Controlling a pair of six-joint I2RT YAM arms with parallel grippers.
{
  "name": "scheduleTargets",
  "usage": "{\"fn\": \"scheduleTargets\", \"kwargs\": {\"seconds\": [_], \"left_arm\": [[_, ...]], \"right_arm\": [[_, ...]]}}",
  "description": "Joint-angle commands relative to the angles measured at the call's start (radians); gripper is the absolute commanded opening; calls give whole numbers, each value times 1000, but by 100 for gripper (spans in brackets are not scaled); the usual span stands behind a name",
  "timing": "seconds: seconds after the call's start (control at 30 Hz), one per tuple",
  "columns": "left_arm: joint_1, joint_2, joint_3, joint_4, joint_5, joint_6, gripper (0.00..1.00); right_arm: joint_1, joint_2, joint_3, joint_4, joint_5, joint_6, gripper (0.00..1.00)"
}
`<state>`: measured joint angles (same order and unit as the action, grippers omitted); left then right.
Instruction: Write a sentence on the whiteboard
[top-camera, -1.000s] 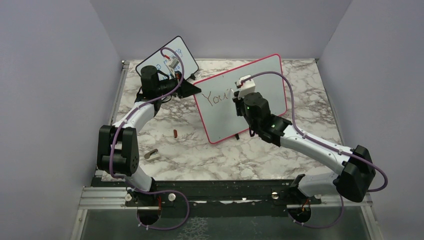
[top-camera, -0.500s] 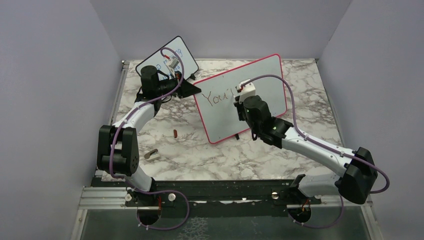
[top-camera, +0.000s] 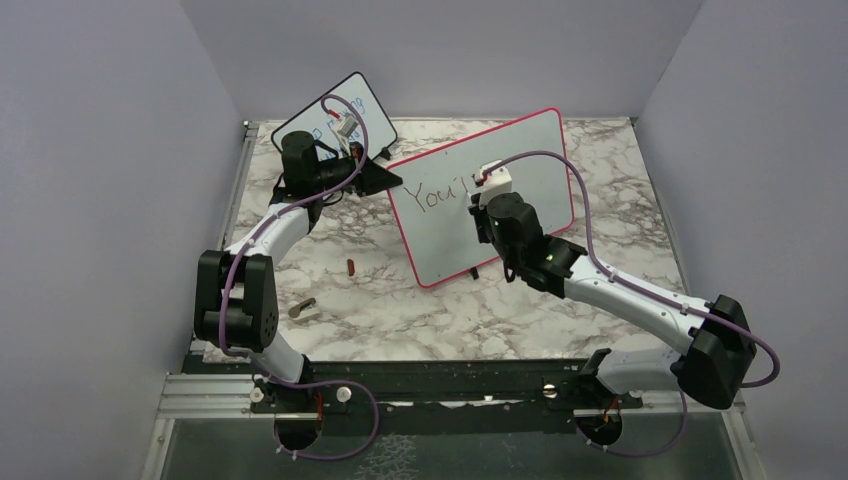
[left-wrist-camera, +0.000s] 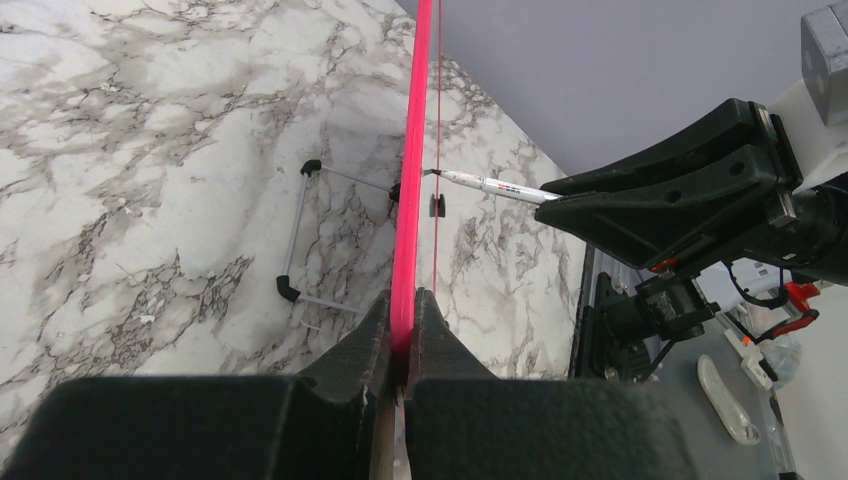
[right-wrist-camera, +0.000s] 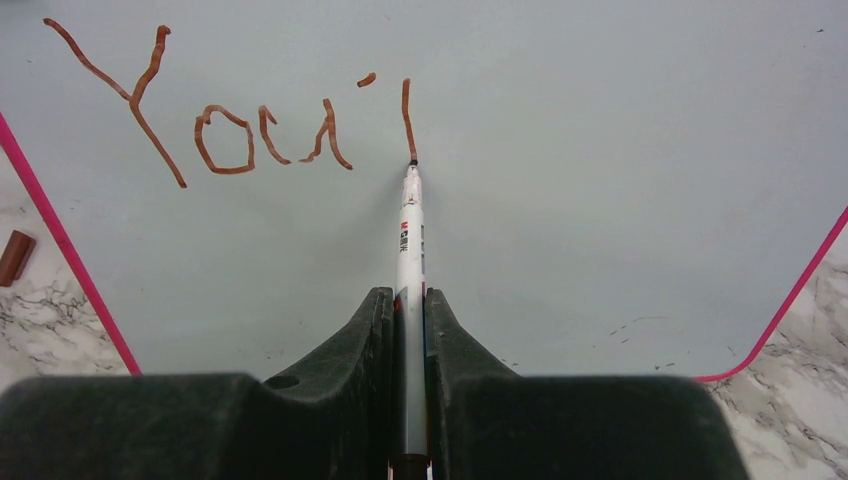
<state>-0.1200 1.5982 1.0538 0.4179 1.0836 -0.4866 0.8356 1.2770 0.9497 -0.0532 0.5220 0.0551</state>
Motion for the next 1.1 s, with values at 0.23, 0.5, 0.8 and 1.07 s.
{"fn": "scheduleTargets", "kwargs": {"seconds": [0.23, 0.5, 0.8, 1.07], "left_arm": [[-15, 19, 7, -30, 41, 18, 0], [-15, 22, 9, -30, 43, 17, 0], [-15, 23, 9, -30, 43, 17, 0], [-15, 23, 9, -30, 43, 17, 0]], "right_arm": [[-7, 12, 2, 75, 12, -21, 1], [-10, 17, 4, 99, 19, -32, 1], [-19, 21, 6, 126, 29, -45, 1], [-29, 31, 12, 126, 33, -46, 1]]}}
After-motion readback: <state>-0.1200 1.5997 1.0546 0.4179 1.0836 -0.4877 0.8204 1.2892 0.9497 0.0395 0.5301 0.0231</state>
